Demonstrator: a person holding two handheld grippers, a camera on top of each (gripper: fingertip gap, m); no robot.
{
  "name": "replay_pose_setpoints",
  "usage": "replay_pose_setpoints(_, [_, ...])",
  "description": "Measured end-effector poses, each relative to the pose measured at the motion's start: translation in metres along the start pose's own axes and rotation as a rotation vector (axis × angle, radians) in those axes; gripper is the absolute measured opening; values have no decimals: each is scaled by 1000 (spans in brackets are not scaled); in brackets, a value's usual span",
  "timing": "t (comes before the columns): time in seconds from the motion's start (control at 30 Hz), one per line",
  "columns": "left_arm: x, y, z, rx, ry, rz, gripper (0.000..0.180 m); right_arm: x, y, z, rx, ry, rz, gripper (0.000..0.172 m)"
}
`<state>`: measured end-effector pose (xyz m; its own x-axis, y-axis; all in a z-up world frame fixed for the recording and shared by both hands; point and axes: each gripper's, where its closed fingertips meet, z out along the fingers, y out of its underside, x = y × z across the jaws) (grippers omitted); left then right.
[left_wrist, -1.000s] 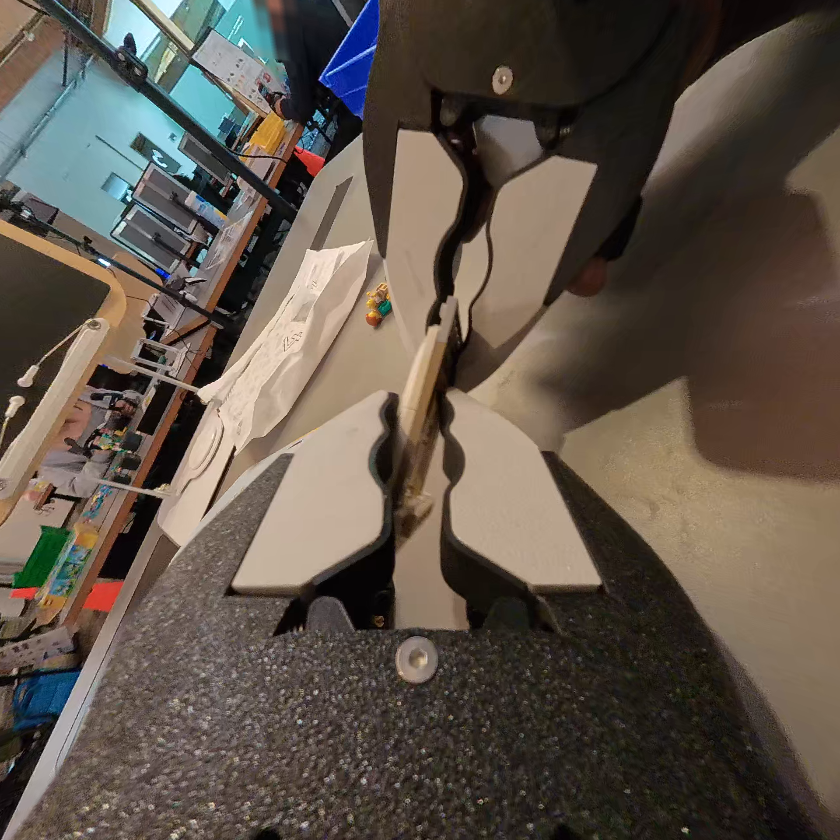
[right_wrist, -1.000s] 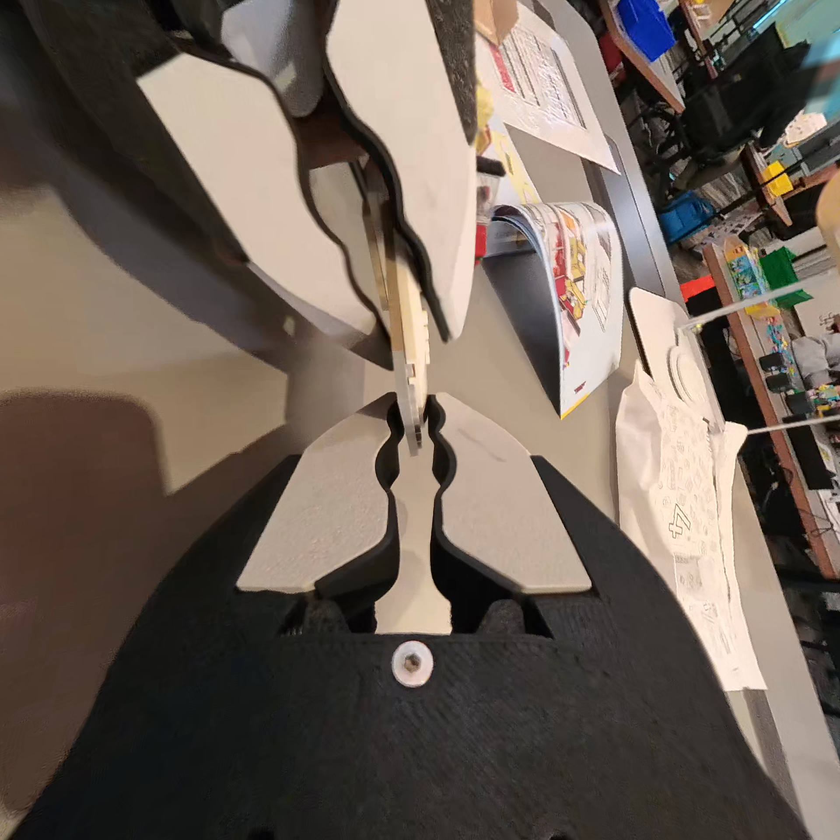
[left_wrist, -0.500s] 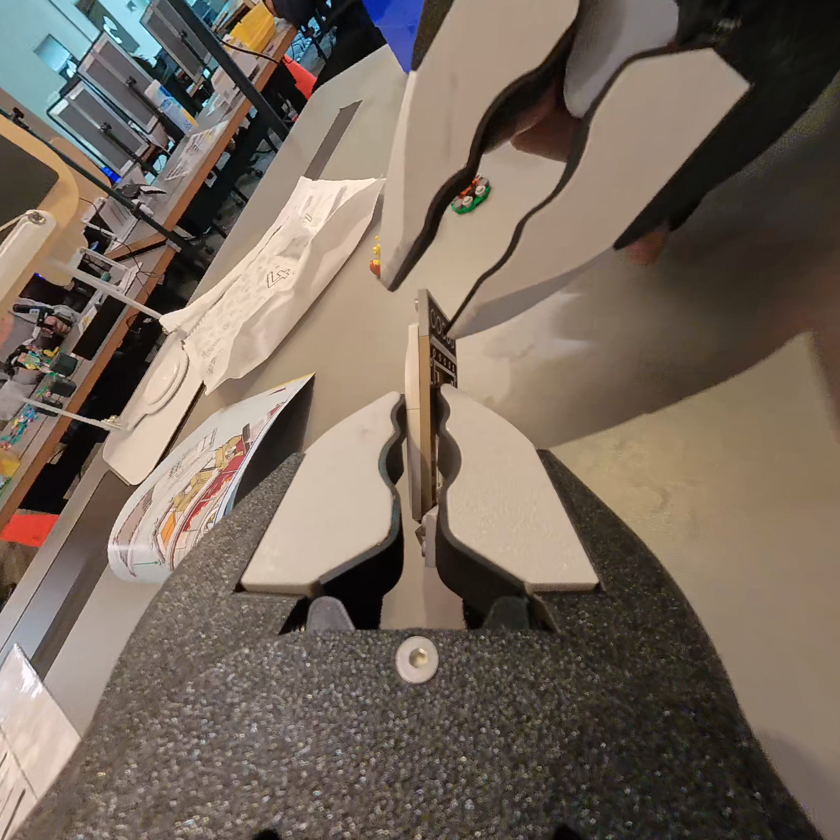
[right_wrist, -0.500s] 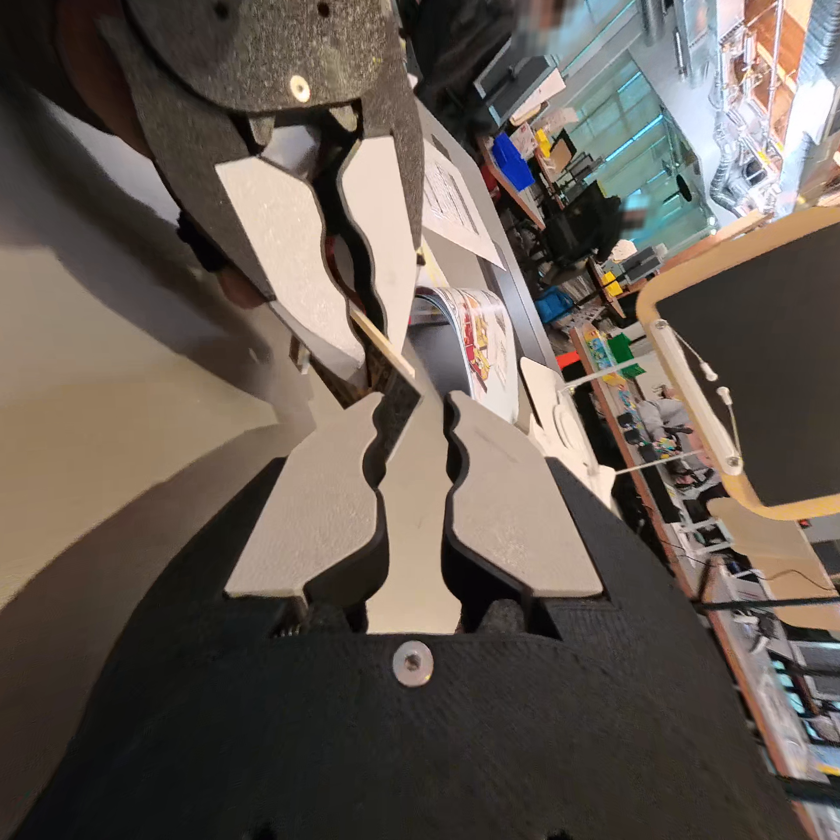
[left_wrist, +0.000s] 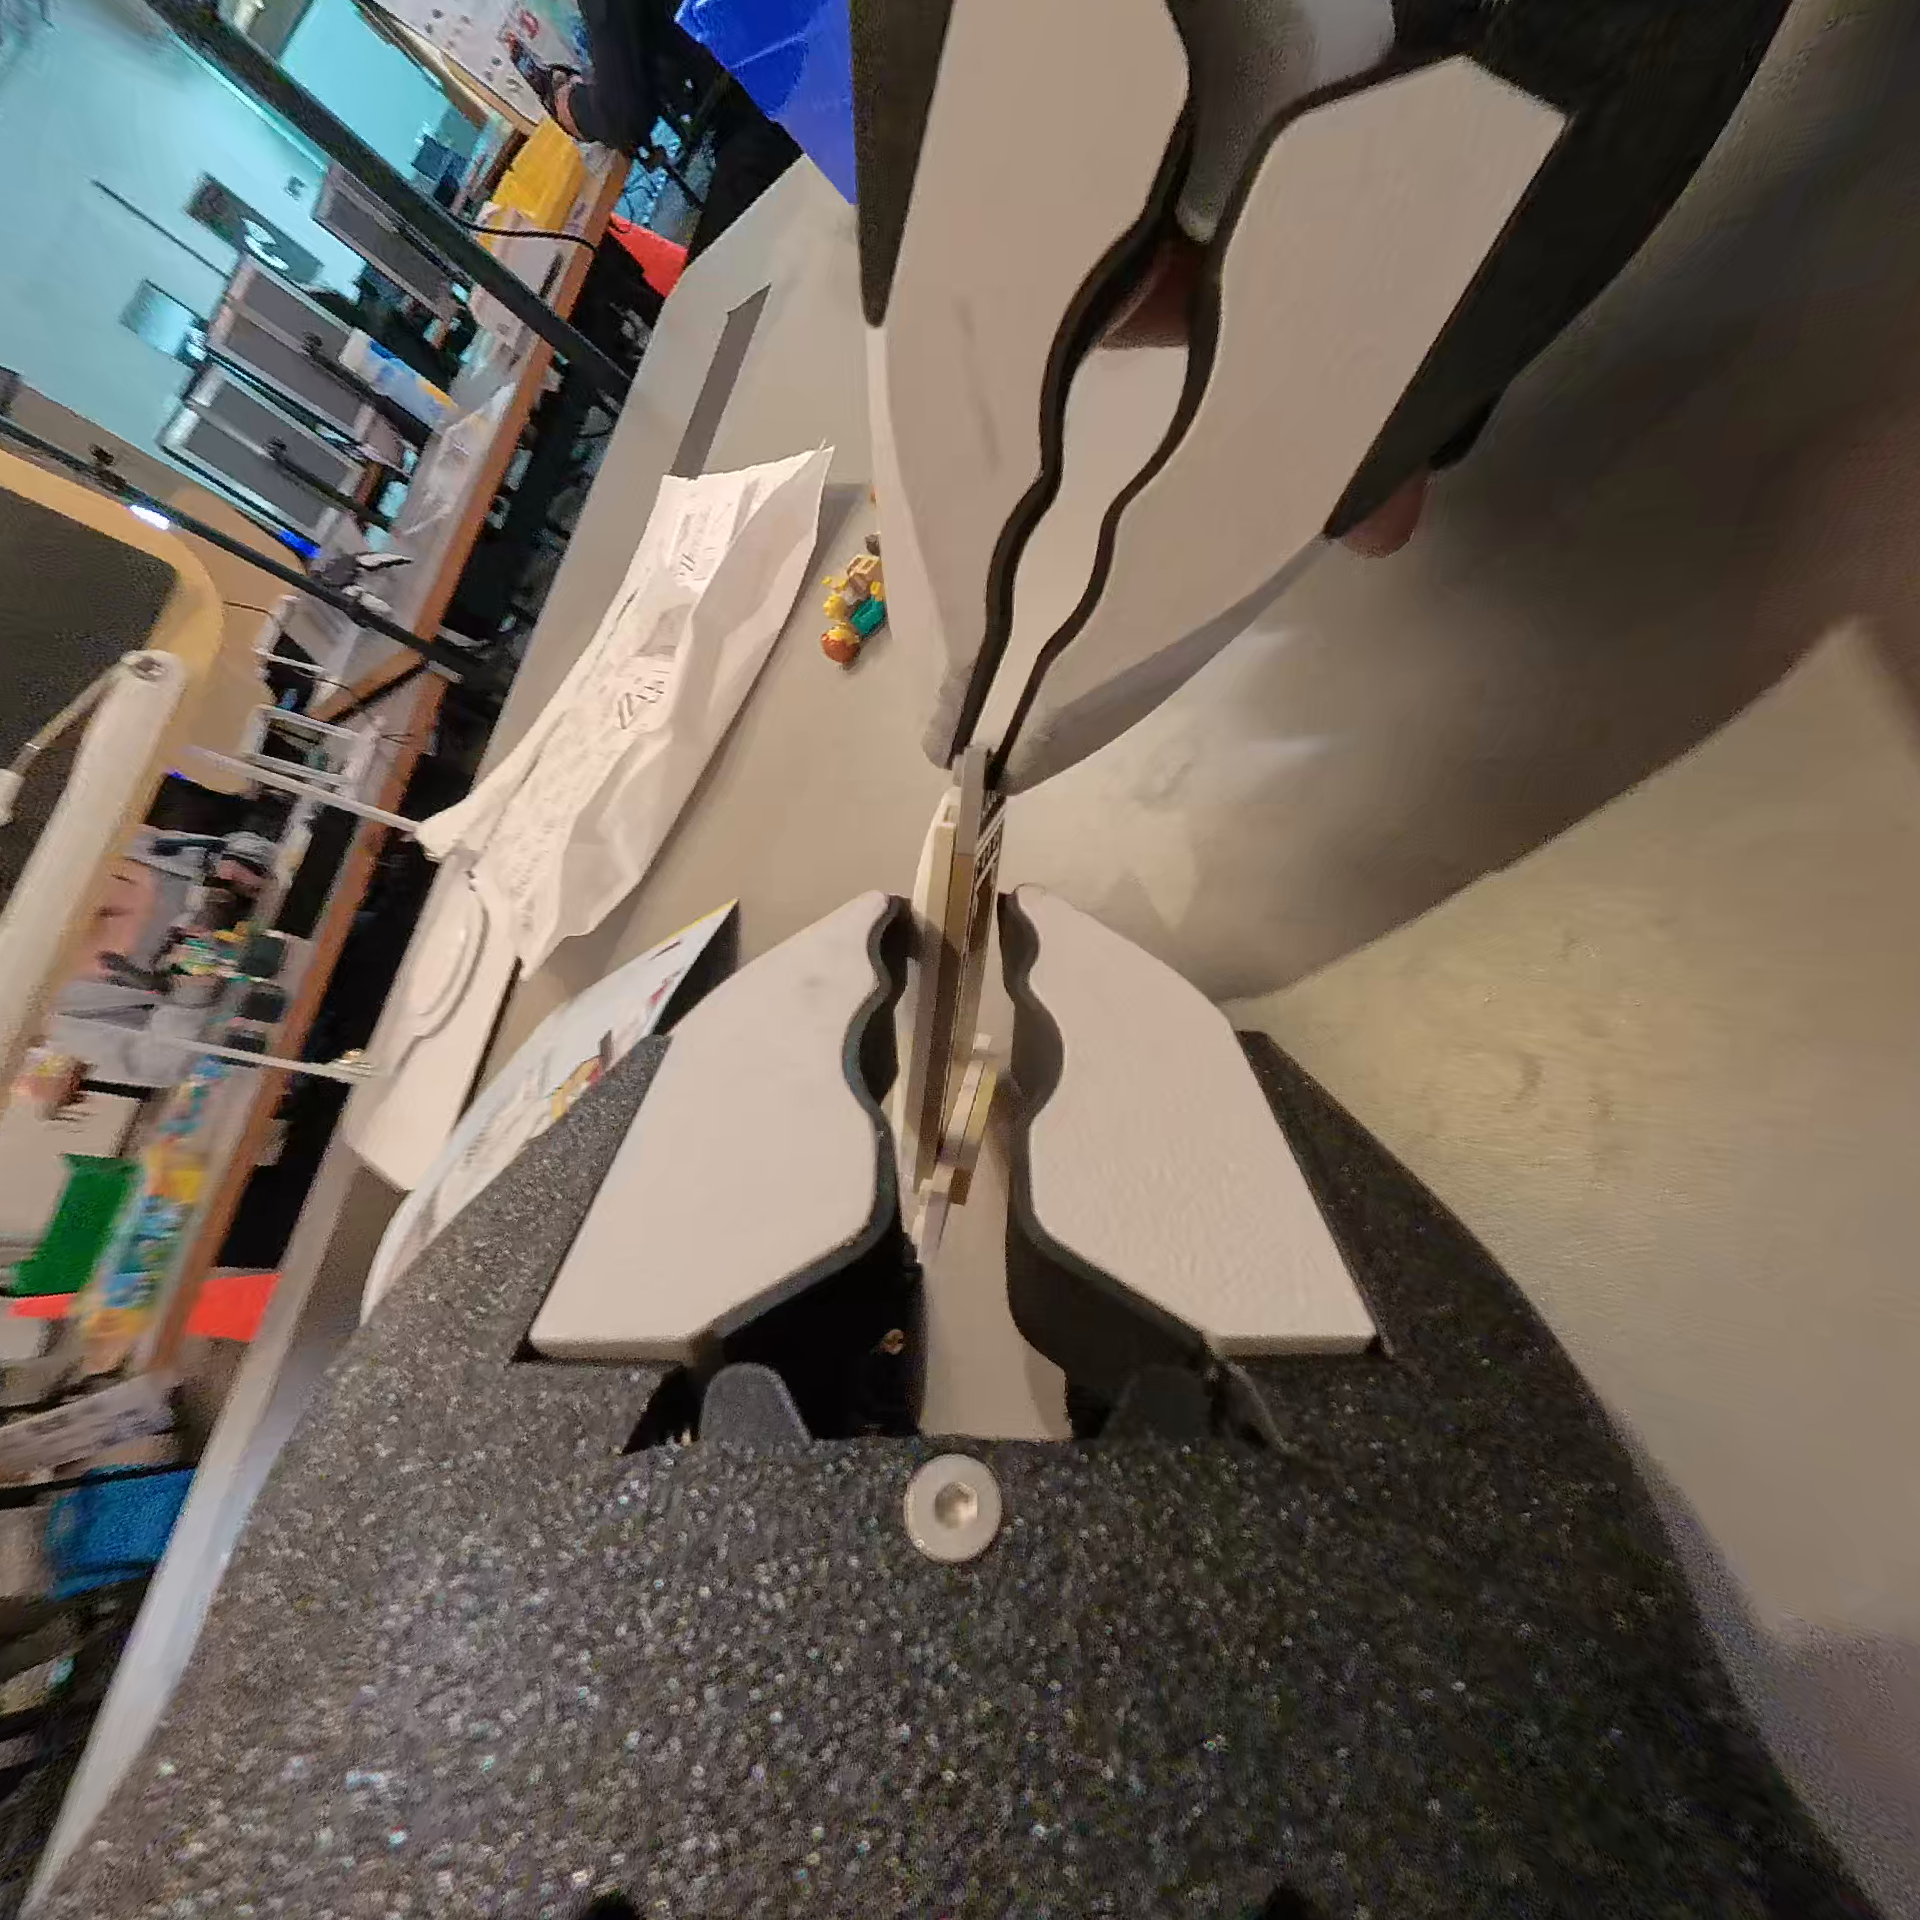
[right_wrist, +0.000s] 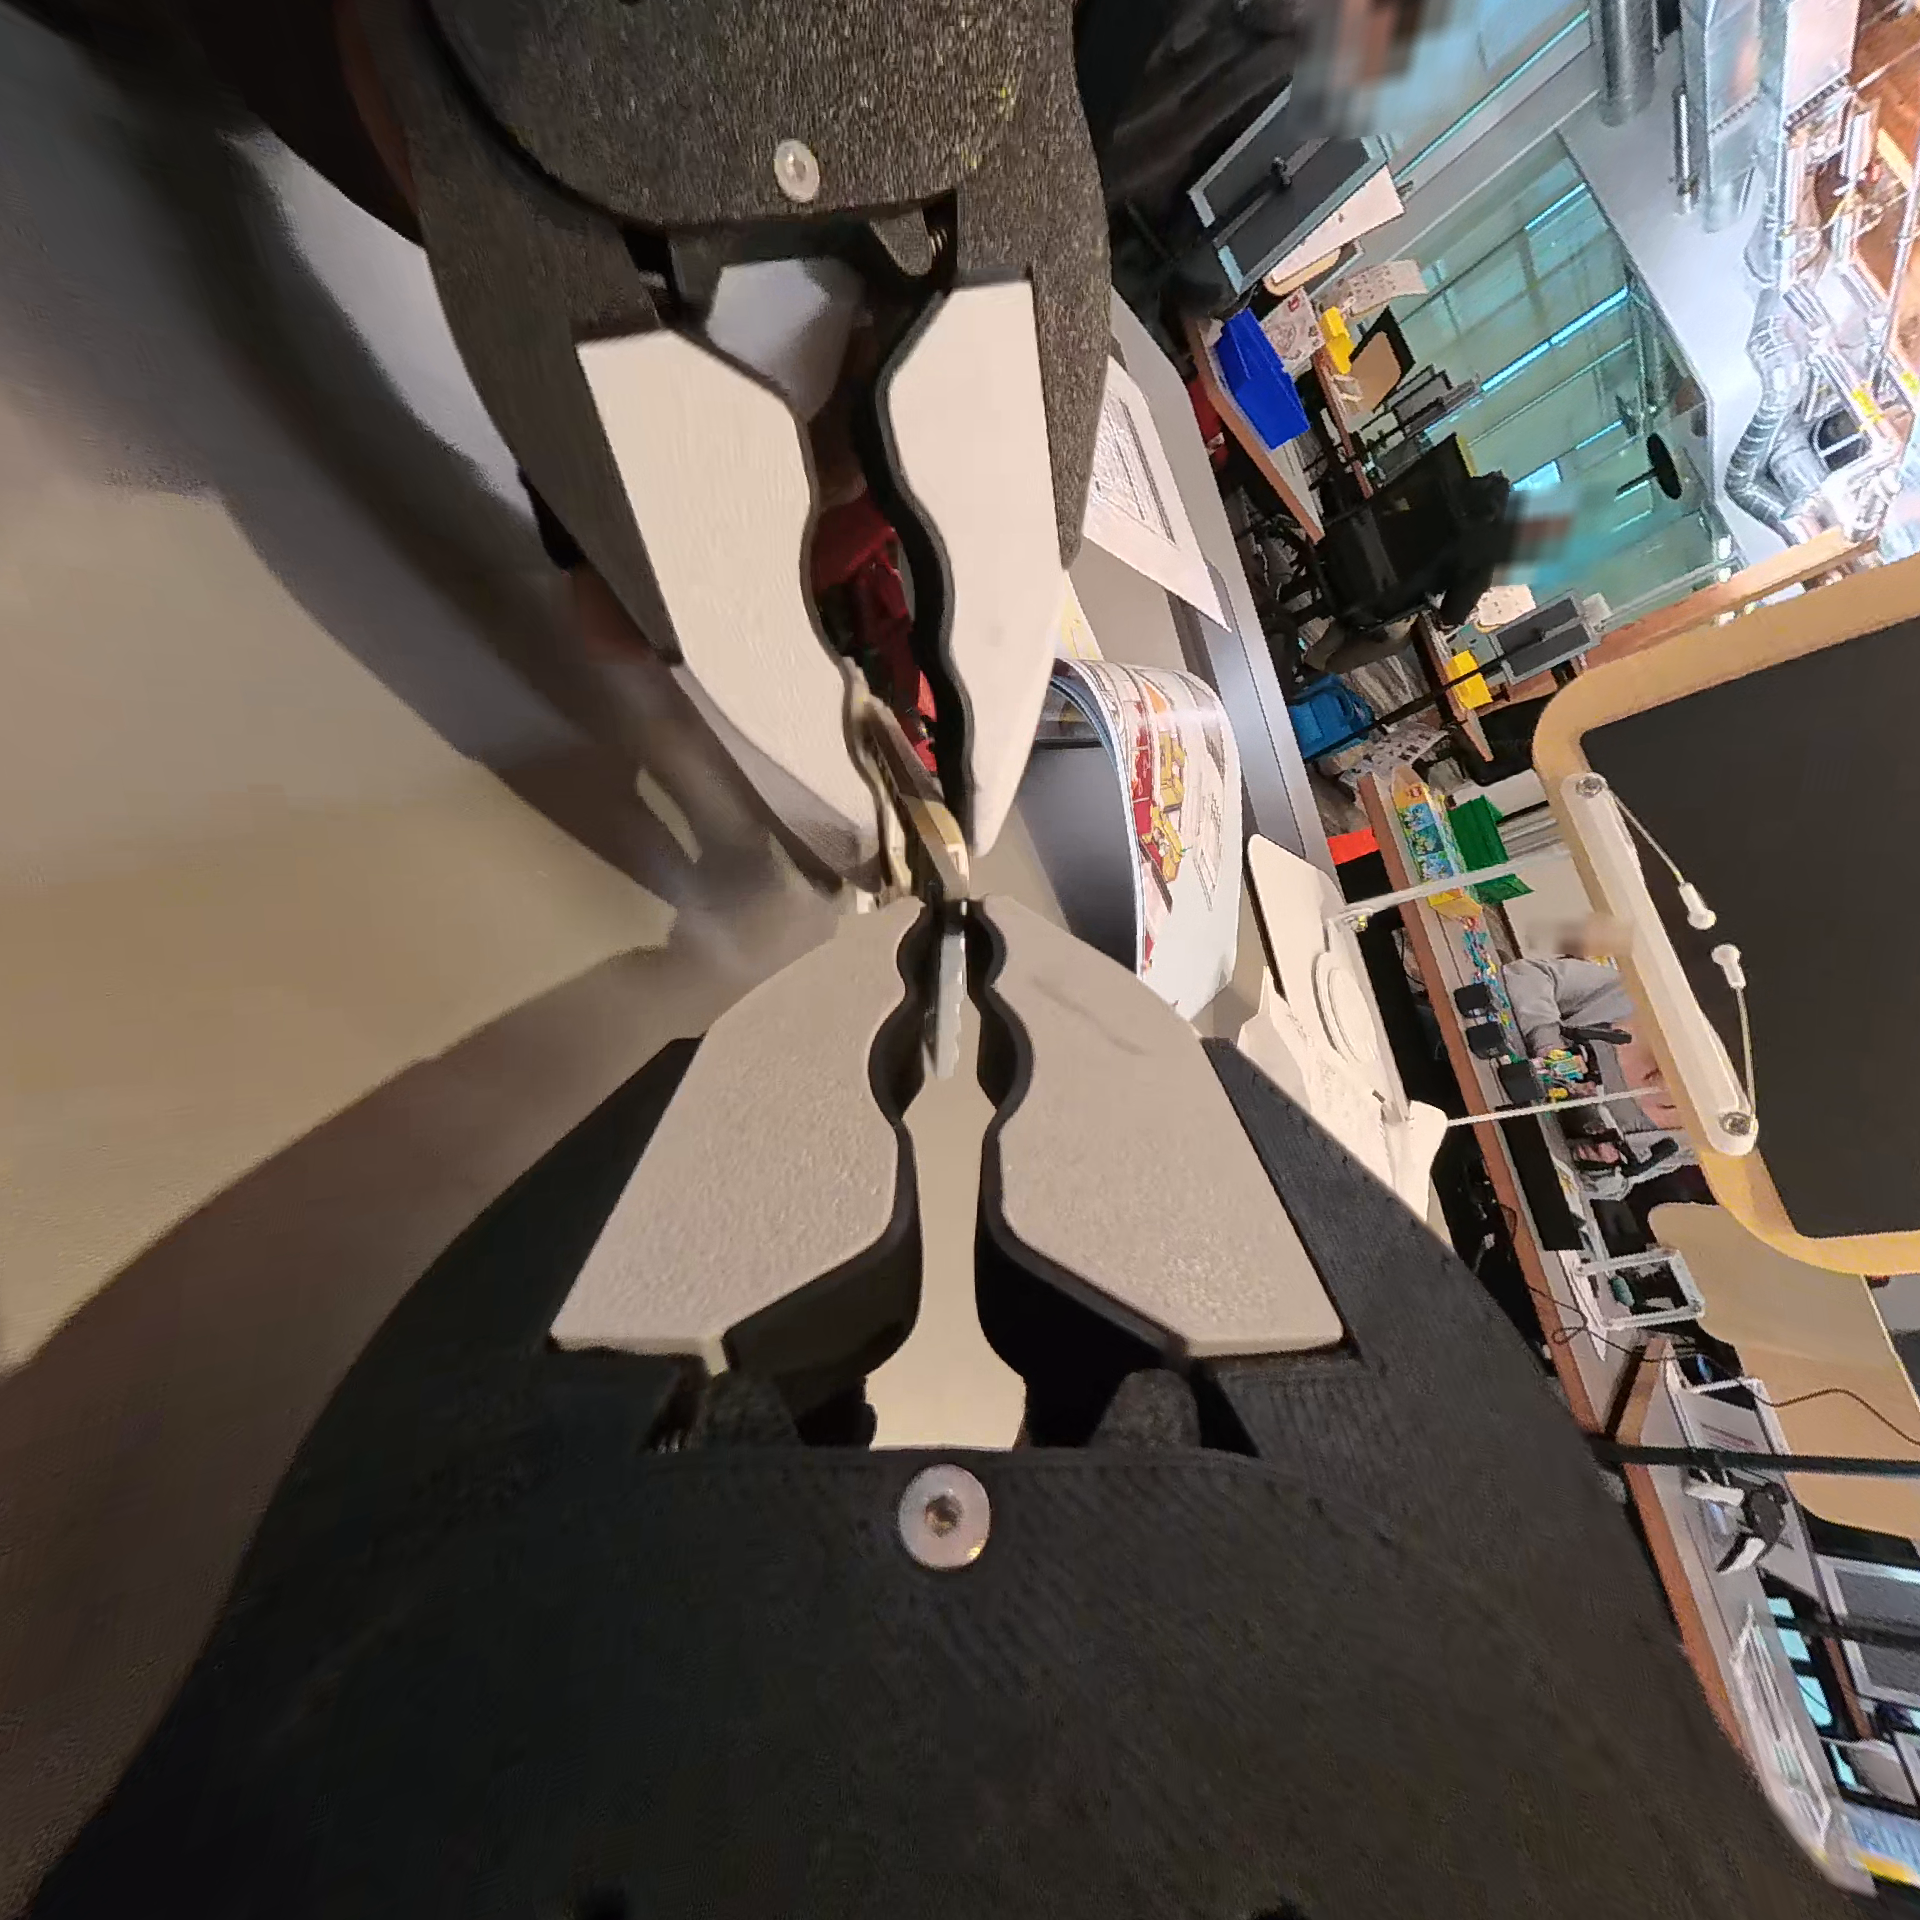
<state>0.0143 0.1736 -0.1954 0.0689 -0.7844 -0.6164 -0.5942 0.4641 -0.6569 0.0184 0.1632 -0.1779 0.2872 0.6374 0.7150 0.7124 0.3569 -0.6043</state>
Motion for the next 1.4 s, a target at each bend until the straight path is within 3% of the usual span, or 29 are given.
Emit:
replay_pose_setpoints(0.37, [0,-6,3,54,-100,188,13,-6,-15,-6,89,-26,-25,4])
replay_pose_setpoints(0.43, [-4,-10,2,83,-132,203,21,-5,-18,-9,117,-33,-22,4])
replay_pose_setpoints(0.67, [3,-22,-3,207,-39,90,23,-5,-31,-21,226,-72,35,3])
replay_pose_setpoints(0.8, [8,-28,-5,253,2,38,13,-4,-32,-23,253,-77,54,3])
replay_pose_setpoints(0.97, [5,-20,-1,166,-16,38,11,-4,-24,-19,188,-34,-40,4])
replay_pose_setpoints(1.13, [3,-10,2,62,-61,104,11,-12,-18,-9,102,-24,-136,16])
replay_pose_setpoints(1.3, [9,-7,3,11,-45,140,10,-15,-14,-1,49,8,-199,9])
replay_pose_setpoints(1.4, [10,-7,1,27,21,23,10,-15,-16,-2,49,30,-240,9])
